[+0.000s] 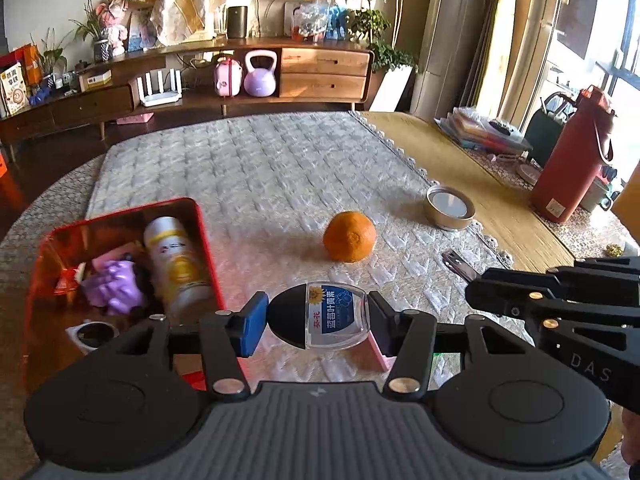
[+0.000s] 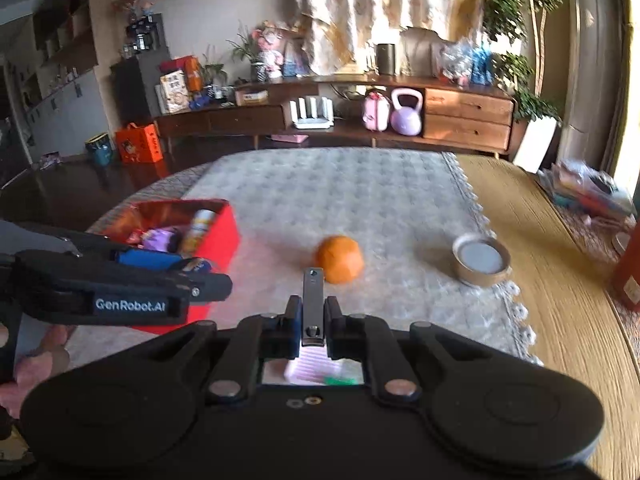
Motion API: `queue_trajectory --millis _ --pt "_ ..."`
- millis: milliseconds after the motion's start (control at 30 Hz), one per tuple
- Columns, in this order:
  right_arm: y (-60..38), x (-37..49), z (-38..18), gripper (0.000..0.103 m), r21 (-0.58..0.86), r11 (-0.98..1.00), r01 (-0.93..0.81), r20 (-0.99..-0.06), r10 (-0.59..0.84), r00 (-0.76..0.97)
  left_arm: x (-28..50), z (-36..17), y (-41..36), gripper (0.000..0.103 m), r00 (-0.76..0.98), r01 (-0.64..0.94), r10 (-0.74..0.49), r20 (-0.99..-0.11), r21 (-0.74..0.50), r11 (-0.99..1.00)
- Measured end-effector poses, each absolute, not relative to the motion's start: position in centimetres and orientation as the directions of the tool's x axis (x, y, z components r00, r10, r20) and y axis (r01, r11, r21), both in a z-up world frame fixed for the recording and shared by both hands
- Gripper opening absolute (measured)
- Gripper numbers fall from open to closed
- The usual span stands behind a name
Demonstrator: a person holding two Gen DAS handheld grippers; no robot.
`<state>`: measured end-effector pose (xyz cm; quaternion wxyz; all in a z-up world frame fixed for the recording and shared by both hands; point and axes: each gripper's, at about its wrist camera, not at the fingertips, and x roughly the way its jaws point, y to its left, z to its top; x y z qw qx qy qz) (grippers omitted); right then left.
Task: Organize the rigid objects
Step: 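Carry the bottle and nail clipper over the red tin with both tools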
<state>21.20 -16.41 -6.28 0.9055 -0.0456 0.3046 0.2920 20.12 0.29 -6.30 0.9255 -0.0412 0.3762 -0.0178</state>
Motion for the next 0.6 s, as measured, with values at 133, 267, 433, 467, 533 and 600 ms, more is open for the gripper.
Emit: queue_trajectory --millis 133,267,433,467,533,600 --pt "-14.2 20.3 -5.4 0.011 0.083 0.806 -0.586 -0.567 0.521 0.638 18.8 -5.4 2.0 0.053 0.726 -0.001 -0.065 -0.684 -0.096 0.995" --pt "-12.0 19.7 -4.9 0.011 0.075 0.789 -0.610 -0.563 0.538 0.627 17.6 -4.6 4.0 0.053 0.741 -0.006 -0.062 -0.669 -0.100 0.995" --pt "-9.3 19.3 -4.3 0.011 0.062 0.766 -0.640 -0.558 0.559 0.613 16.6 -3.7 7.1 0.053 0.758 -0.028 -0.041 -0.650 -0.095 0.995" --pt "-8.7 19.3 -4.2 0.011 0.060 0.762 -0.645 -0.558 0.561 0.612 16.5 -3.5 7.8 0.053 0.761 -0.034 -0.034 -0.648 -0.092 0.995" --pt "-7.7 19.4 -4.2 0.011 0.059 0.755 -0.654 -0.560 0.567 0.604 16.3 -3.3 9.2 0.053 0.764 -0.051 -0.021 -0.645 -0.092 0.994" --pt "-6.7 19.4 -4.3 0.011 0.062 0.748 -0.661 -0.563 0.573 0.596 16.3 -3.2 10.7 0.053 0.767 -0.066 -0.007 -0.642 -0.090 0.994"
